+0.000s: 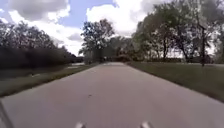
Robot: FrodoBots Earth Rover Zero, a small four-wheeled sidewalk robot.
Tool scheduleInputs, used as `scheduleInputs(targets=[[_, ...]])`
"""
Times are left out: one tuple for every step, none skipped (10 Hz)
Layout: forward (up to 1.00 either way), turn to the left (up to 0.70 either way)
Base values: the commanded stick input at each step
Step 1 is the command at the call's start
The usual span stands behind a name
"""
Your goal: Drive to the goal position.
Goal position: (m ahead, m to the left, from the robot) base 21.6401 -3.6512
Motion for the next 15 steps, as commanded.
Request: scheduleInputs(targets=[[1.0,0.0],[1.0,0.0],[1.0,0.0],[1.0,0.0],[1.0,0.0],[1.0,0.0],[1.0,0.0],[1.0,0.0],[1.0,0.0],[1.0,0.0],[1.0,0.0],[1.0,0.0],[1.0,0.0],[1.0,0.0],[1.0,0.0]])
